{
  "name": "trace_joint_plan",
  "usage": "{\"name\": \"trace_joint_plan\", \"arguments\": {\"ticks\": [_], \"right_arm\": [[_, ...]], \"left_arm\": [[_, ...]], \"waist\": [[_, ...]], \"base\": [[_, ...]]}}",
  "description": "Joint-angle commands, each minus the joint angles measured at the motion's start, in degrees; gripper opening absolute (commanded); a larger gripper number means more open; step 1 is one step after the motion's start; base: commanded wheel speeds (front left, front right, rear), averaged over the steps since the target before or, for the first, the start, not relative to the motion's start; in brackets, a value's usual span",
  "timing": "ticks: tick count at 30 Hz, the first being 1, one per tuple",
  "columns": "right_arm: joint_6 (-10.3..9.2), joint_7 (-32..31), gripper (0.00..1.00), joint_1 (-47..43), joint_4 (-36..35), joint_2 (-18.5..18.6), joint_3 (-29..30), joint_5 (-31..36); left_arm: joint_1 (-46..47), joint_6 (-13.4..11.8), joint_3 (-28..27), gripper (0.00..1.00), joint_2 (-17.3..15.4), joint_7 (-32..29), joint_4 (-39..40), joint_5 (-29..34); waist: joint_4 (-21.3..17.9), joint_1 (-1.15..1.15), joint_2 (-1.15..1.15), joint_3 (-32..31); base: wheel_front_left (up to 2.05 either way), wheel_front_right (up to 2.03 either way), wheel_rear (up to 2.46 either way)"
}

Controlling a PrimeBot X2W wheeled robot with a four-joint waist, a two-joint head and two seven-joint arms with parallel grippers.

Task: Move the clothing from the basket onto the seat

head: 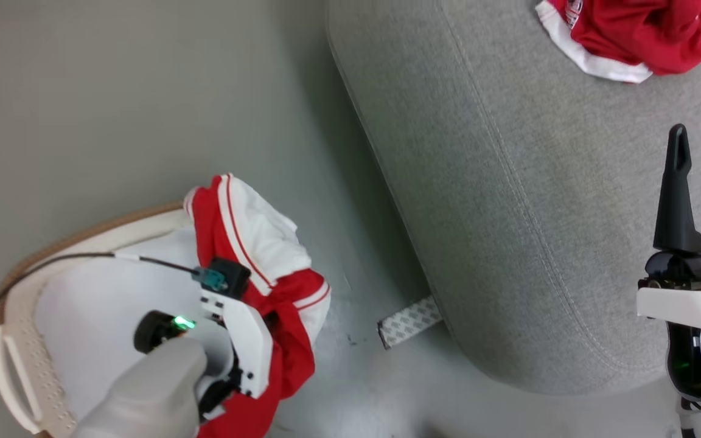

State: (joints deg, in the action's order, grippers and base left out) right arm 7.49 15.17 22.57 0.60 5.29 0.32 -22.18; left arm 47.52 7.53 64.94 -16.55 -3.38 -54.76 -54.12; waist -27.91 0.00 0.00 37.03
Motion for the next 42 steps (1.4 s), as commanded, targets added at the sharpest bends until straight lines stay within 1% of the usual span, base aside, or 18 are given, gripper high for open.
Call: {"name": "trace_joint_plan", "arguments": {"ticks": [1, 5, 13, 18, 23, 25, 29, 30, 34, 42], "right_arm": [[0.0, -0.05, 1.0, -0.98, 0.53, 0.76, 0.32, 0.43], [0.0, -0.05, 1.0, -2.09, 1.15, 2.1, 0.41, 0.72], [0.0, -0.05, 1.0, -5.25, 2.59, 5.51, -0.3, 0.9], [0.0, -0.05, 1.0, -7.2, 3.29, 6.89, -1.5, 0.46], [0.0, -0.05, 1.0, -9.35, 4.15, 7.6, -2.58, -0.45], [0.0, -0.05, 1.0, -10.31, 4.35, 7.51, -3.04, -0.63], [0.0, -0.05, 1.0, -12.14, 4.81, 7.05, -4.39, -1.13], [0.0, -0.05, 1.0, -12.14, 4.81, 7.05, -4.39, -1.13], [0.0, -0.05, 1.0, -13.66, 5.36, 6.4, -5.97, -1.67], [0.0, -0.05, 1.0, -14.79, 6.01, 4.88, -8.88, -2.61]], "left_arm": [[-1.26, -0.12, 0.98, 0.0, 0.9, 1.53, 0.78, -0.91], [-2.49, -0.12, 3.09, 0.0, 2.21, 4.55, 2.21, -3.07], [-4.94, -0.12, 6.31, 0.0, 4.84, 12.7, 5.5, -4.8], [-5.36, -0.12, 7.26, 0.0, 5.61, 16.81, 7.41, -3.6], [-4.51, -0.12, 6.93, 0.0, 5.46, 18.38, 9.94, -1.89], [-3.74, -0.12, 5.56, 0.0, 5.16, 18.65, 11.32, -1.1], [-3.28, -0.41, 0.13, 0.0, 3.98, 18.53, 16.15, 2.45], [-3.28, -0.41, 0.13, 0.0, 3.98, 18.53, 16.15, 2.45], [-3.69, -1.48, -4.81, 0.0, 2.45, 18.54, 22.02, 6.35], [-1.26, -4.02, -12.27, 0.0, 0.07, 18.53, 32.36, 12.18]], "waist": [[2.42, 0.0, 0.0, -4.65], [4.75, 0.0, 0.0, -10.16], [10.26, 0.0, 0.0, -21.52], [13.29, 0.0, 0.0, -26.88], [15.84, 0.0, 0.0, -31.41], [16.68, 0.0, 0.0, -32.88], [18.17, 0.0, 0.0, -35.32], [18.17, 0.0, 0.0, -35.32], [19.16, 0.0, 0.0, -36.77], [20.24, 0.0, 0.0, -37.93]], "base": [[0.0, 0.0, 0.0], [0.0, 0.0, 0.0], [0.0, 0.0, 0.0], [0.0, 0.0, 0.0], [0.0, 0.0, 0.0], [0.0, 0.0, 0.0], [0.0, 0.0, 0.0], [0.0, 0.0, 0.0], [0.0, 0.0, 0.0], [0.0, 0.0, 0.0]]}}
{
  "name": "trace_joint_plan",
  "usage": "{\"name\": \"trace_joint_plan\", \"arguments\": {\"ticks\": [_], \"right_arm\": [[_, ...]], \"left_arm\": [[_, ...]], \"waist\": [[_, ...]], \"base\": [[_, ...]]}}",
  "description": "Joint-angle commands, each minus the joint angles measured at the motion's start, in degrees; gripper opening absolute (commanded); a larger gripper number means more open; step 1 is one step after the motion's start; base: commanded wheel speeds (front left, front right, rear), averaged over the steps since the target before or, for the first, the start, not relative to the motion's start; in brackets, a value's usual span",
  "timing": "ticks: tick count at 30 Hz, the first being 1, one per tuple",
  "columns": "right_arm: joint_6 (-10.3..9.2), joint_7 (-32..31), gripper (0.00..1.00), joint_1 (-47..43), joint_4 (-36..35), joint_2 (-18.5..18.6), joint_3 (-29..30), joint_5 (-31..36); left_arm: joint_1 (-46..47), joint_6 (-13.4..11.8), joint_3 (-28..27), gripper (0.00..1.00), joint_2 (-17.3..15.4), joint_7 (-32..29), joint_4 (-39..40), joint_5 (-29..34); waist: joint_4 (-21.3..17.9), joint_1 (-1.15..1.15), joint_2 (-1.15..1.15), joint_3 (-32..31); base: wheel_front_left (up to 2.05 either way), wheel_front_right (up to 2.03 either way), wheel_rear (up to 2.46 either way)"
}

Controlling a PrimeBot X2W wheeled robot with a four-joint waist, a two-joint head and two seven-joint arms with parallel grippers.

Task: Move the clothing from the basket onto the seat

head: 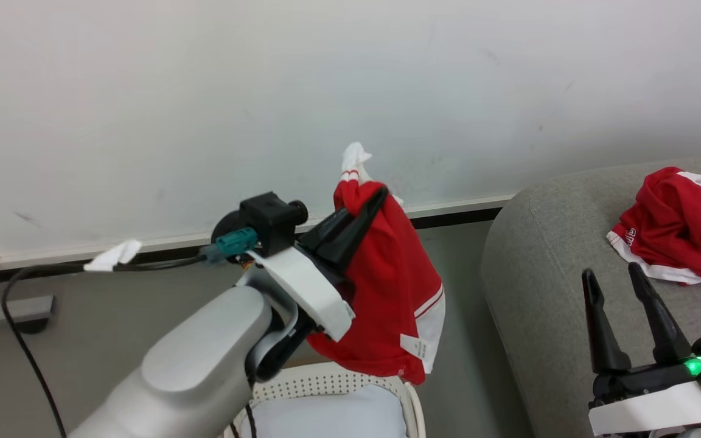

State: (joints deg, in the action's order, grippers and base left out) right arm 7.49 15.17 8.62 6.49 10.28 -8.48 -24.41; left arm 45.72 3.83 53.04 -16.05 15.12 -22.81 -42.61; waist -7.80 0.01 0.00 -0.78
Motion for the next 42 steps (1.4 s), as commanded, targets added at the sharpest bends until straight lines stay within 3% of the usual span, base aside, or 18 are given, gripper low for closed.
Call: {"name": "trace_joint_plan", "arguments": {"ticks": [1, 9, 22, 33, 42], "right_arm": [[0.0, -0.06, 1.0, -0.9, 0.25, -0.23, -0.55, -0.45], [0.0, -0.05, 1.0, -0.48, 0.98, -0.8, -4.49, -0.71], [0.0, -0.06, 1.0, 2.77, 2.94, 0.8, -13.83, -2.62], [0.0, -0.18, 1.0, 12.59, 14.64, 0.43, -30.81, -7.84], [0.0, -0.12, 1.0, 19.28, 25.74, -1.99, -37.86, -10.75]], "left_arm": [[0.76, -0.72, -1.35, 0.0, -0.57, 0.03, 1.33, 1.17], [-0.08, -3.23, -6.84, 0.0, -1.65, 0.04, 6.32, 2.69], [-2.6, -3.61, -8.57, 0.0, -0.23, 0.04, 5.92, 4.1], [-4.32, -1.73, -6.26, 0.0, 3.58, 0.04, 4.76, 5.44], [-5.23, -0.01, -0.6, 0.0, 7.4, -1.52, 5.91, 6.65]], "waist": [[0.22, -0.01, 0.0, -0.22], [0.49, -0.01, 0.0, -0.66], [1.08, -0.01, 0.0, -0.97], [4.48, -0.01, 0.0, -1.35], [10.25, -0.01, 0.0, -1.88]], "base": [[0.0, 0.0, 0.0], [0.0, 0.0, 0.0], [0.0, 0.0, 0.0], [0.0, 0.0, 0.0], [0.0, 0.0, 0.0]]}}
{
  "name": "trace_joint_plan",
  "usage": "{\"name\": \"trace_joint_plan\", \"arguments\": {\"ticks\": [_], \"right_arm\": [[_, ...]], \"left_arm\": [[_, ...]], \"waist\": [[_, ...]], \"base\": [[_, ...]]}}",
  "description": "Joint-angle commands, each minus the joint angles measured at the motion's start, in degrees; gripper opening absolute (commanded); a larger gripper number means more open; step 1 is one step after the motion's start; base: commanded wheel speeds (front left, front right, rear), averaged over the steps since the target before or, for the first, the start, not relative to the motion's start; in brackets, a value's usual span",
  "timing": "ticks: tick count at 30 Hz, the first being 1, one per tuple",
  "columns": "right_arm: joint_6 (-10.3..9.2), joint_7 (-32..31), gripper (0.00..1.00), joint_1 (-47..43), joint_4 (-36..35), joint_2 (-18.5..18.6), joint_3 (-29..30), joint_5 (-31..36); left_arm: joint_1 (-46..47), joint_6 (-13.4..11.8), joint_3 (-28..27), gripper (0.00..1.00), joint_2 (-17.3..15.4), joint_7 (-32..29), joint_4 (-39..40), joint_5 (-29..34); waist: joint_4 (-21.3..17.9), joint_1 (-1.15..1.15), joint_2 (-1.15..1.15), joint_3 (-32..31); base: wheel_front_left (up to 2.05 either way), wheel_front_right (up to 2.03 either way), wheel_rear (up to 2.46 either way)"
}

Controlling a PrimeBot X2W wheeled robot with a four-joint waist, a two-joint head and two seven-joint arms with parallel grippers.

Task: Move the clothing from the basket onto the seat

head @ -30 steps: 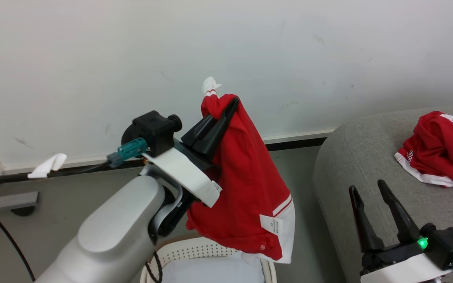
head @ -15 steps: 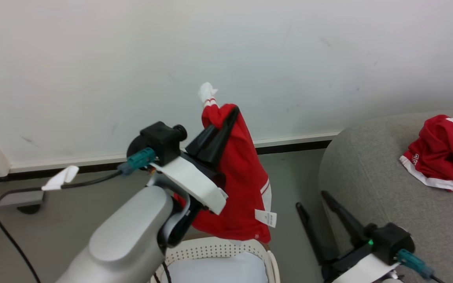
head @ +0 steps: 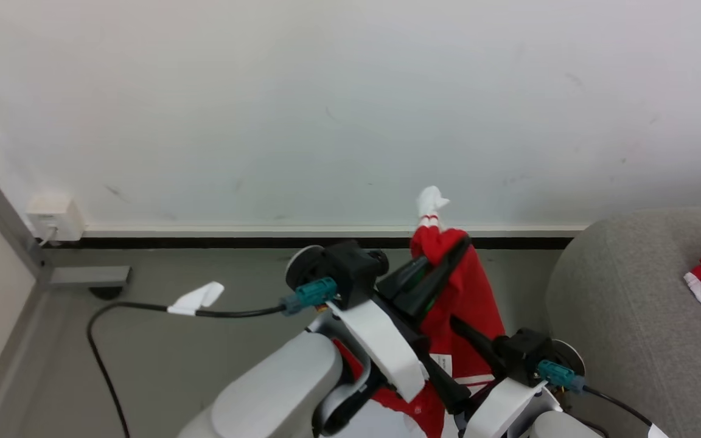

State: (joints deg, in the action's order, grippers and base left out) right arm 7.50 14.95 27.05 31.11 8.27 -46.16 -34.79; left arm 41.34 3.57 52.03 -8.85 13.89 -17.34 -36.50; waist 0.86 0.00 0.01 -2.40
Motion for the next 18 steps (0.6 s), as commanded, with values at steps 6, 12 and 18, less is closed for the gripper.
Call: {"name": "trace_joint_plan", "arguments": {"ticks": [6, 12, 18], "right_arm": [[-0.01, 0.23, 0.81, 2.89, 6.05, 0.51, -1.55, -1.41], [-0.01, 0.24, 0.0, 4.15, 6.08, 0.81, 1.02, -0.66], [-0.01, 0.26, 0.0, 3.21, 4.85, 1.17, 1.8, 0.08]], "left_arm": [[-2.26, 0.53, 3.24, 0.0, 1.31, -1.52, 2.92, 0.82], [-3.04, 0.07, 3.8, 0.0, 0.57, -2.34, 4.24, 0.31], [-3.24, -0.5, 2.77, 0.0, -0.47, -2.1, 3.63, -0.68]], "waist": [[4.43, 0.0, -0.01, -0.7], [5.33, 0.0, -0.01, -0.81], [4.89, 0.0, -0.01, -0.61]], "base": [[0.0, 0.0, 0.0], [0.0, 0.0, 0.0], [0.0, 0.0, 0.0]]}}
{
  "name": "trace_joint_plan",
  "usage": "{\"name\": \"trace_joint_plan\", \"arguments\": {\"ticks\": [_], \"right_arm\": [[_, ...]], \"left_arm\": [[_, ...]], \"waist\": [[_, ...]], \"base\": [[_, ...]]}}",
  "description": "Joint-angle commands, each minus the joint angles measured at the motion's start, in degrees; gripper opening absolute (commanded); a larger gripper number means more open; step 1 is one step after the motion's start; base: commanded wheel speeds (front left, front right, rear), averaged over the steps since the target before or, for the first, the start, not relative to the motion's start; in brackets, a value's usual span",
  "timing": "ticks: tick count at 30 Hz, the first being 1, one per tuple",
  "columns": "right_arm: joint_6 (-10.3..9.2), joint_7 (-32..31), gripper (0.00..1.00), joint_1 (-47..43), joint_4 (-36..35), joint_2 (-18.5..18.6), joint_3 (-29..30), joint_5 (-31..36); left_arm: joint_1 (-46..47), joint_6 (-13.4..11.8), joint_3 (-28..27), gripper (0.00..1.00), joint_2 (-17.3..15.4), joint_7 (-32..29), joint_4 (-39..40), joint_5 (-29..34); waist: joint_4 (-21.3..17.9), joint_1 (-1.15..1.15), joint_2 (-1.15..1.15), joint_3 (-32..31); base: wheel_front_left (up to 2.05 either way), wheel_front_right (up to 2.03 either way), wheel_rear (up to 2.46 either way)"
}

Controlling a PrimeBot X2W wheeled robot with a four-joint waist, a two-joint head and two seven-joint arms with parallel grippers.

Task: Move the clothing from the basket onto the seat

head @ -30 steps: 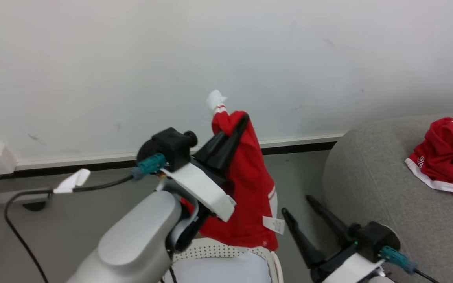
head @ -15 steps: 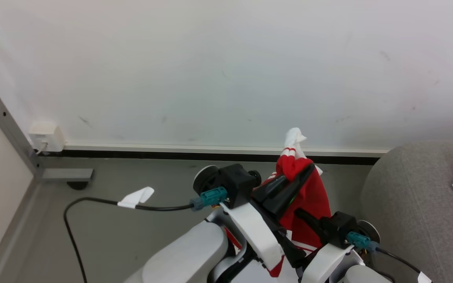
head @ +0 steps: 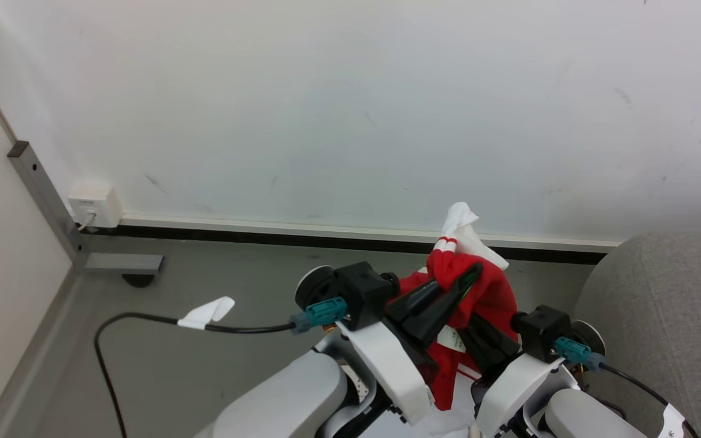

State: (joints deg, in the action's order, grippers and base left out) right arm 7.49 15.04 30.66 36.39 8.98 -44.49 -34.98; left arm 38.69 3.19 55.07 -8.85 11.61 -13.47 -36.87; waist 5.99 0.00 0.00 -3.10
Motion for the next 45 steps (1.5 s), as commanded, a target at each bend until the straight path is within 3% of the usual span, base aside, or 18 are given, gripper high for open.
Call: {"name": "trace_joint_plan", "arguments": {"ticks": [1, 16, 17, 18, 19, 26, 45], "right_arm": [[0.0, 0.17, 0.0, -0.57, -0.65, 0.51, 0.09, 0.37], [0.0, 0.18, 0.0, -3.1, -7.04, 1.54, 4.33, 1.58], [0.0, 0.18, 0.0, -3.3, -7.52, 1.8, 4.99, 1.88], [0.0, 0.18, 0.0, -3.52, -7.98, 2.02, 5.67, 2.16], [0.0, 0.18, 0.0, -3.79, -8.45, 2.22, 6.39, 2.33], [0.0, 0.18, 0.0, -5.49, -11.04, 4.67, 13.23, 3.81], [0.0, 0.18, 0.0, -12.09, -21.77, 10.15, 33.2, 8.54]], "left_arm": [[-0.53, -0.12, -0.43, 0.0, -0.56, 0.29, -0.38, -0.46], [-0.47, -1.37, -3.2, 0.0, -2.45, 1.59, -2.78, -1.79], [-0.76, -1.46, -3.06, 0.37, -2.38, 1.62, -2.72, -1.86], [-1.04, -1.5, -2.88, 0.84, -2.29, 1.65, -2.6, -1.92], [-1.3, -1.33, -2.65, 1.0, -2.23, 1.7, -2.37, -1.93], [-3.34, -1.29, -0.68, 1.0, -2.48, 1.82, -0.72, -0.7], [-4.74, -0.41, 1.43, 1.0, -2.79, 3.35, -0.59, 3.57]], "waist": [[-0.39, 0.0, 0.0, 0.13], [-3.42, 0.0, 0.0, 0.91], [-3.82, 0.0, 0.0, 0.98], [-4.27, 0.0, 0.0, 1.08], [-4.78, 0.0, 0.0, 1.18], [-9.96, 0.0, 0.0, 2.24], [-29.42, 0.0, 0.0, 6.08]], "base": [[0.0, 0.0, 0.0], [0.0, 0.0, 0.0], [0.0, 0.0, 0.0], [0.0, 0.0, 0.0], [0.0, 0.0, 0.0], [0.0, 0.0, 0.0], [0.0, 0.0, 0.0]]}}
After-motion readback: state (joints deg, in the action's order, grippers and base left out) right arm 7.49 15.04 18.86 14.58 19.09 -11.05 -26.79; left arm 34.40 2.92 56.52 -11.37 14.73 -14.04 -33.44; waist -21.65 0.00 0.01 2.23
